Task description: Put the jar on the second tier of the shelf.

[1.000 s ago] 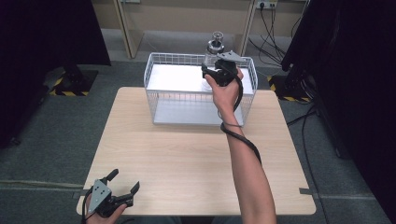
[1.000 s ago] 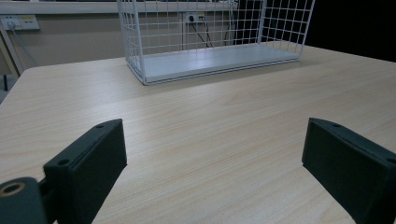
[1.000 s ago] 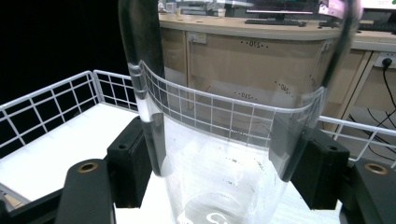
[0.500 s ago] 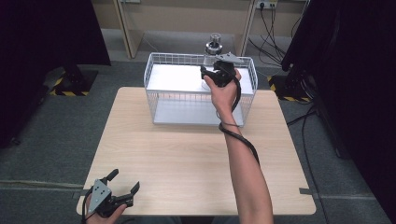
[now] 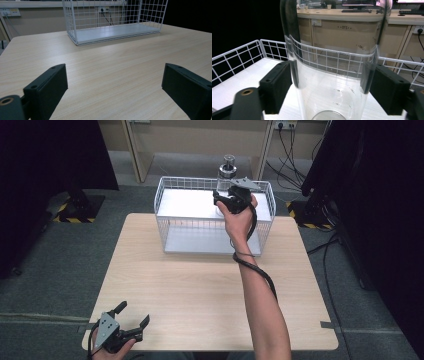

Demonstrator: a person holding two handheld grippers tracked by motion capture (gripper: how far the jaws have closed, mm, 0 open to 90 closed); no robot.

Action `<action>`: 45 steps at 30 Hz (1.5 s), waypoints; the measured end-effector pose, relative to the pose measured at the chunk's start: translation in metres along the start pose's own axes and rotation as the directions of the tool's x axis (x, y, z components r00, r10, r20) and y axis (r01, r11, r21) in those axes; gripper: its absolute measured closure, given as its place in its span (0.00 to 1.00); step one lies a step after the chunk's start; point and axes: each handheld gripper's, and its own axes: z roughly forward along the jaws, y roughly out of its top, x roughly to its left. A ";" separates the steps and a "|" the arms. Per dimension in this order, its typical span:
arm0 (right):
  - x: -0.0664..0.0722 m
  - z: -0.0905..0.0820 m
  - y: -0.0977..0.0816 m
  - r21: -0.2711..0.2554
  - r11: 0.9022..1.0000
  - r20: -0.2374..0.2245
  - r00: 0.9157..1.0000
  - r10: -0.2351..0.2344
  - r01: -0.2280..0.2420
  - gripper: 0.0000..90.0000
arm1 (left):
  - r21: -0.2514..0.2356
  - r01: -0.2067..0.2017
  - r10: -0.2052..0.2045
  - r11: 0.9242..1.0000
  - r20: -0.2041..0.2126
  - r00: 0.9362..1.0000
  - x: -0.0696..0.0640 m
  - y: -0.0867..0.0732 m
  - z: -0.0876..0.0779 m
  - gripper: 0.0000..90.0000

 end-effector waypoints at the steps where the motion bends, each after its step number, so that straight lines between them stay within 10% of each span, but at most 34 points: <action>1: 0.000 0.000 -0.001 -0.001 1.000 0.002 1.000 -0.002 0.002 0.18 | 0.000 0.000 0.000 1.000 0.000 1.000 0.000 0.000 0.000 0.07; 12: 0.002 -0.011 -0.007 -0.005 1.000 -0.018 1.000 0.025 -0.025 0.03 | 0.000 -0.001 0.001 1.000 -0.002 1.000 0.000 0.000 0.000 0.07; 45: -0.002 -0.059 -0.045 -0.017 1.000 -0.071 0.997 0.021 -0.022 0.03 | 0.005 -0.011 0.011 1.000 -0.008 1.000 -0.001 0.000 0.000 0.07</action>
